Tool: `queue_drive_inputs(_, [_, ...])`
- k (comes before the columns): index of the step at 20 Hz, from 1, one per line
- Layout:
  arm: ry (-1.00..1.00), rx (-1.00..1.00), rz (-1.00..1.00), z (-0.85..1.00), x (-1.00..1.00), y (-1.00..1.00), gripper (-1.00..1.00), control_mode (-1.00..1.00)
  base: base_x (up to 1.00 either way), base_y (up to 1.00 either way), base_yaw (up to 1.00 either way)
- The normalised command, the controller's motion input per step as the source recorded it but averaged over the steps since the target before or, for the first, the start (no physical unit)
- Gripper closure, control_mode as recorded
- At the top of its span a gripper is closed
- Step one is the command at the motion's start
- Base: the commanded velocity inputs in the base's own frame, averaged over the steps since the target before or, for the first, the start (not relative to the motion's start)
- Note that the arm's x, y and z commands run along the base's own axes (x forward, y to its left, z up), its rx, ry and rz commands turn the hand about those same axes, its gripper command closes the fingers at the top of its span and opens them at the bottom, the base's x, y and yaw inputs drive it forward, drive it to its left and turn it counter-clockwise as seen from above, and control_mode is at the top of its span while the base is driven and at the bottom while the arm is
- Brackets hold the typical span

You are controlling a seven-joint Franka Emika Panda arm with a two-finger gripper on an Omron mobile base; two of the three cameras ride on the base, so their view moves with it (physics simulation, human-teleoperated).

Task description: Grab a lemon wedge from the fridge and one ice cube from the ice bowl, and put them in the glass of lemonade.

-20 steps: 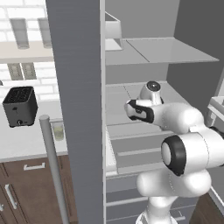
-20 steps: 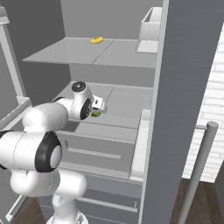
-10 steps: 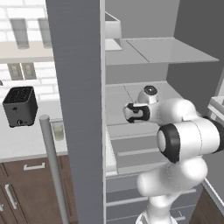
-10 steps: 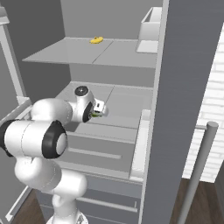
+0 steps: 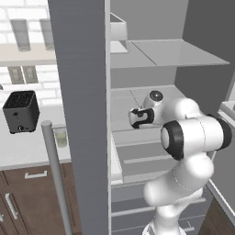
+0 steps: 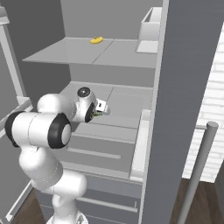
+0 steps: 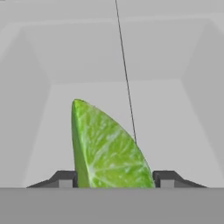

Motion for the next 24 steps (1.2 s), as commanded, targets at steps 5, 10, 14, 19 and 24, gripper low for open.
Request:
queue_drive_inputs(5, [-0.01,0.0,0.0,-0.01,-0.1,0.0,1.0,-1.0,0.0,0.0,0.0])
queue_drive_inputs(10, [-0.22,0.0,0.0,0.63,-0.99,0.0,1.0,-1.0,0.0,0.0,0.0])
queue_drive_inputs(14, [-0.05,0.03,0.0,1.0,-1.0,0.0,1.0,-1.0,0.0,0.0,0.0])
queue_drive_inputs(19, [0.01,0.02,0.0,1.0,-1.0,0.0,1.0,-1.0,0.0,0.0,0.0])
queue_drive_inputs(24, [0.11,0.0,0.0,1.0,-1.0,0.0,1.0,-1.0,0.0,0.0,0.0])
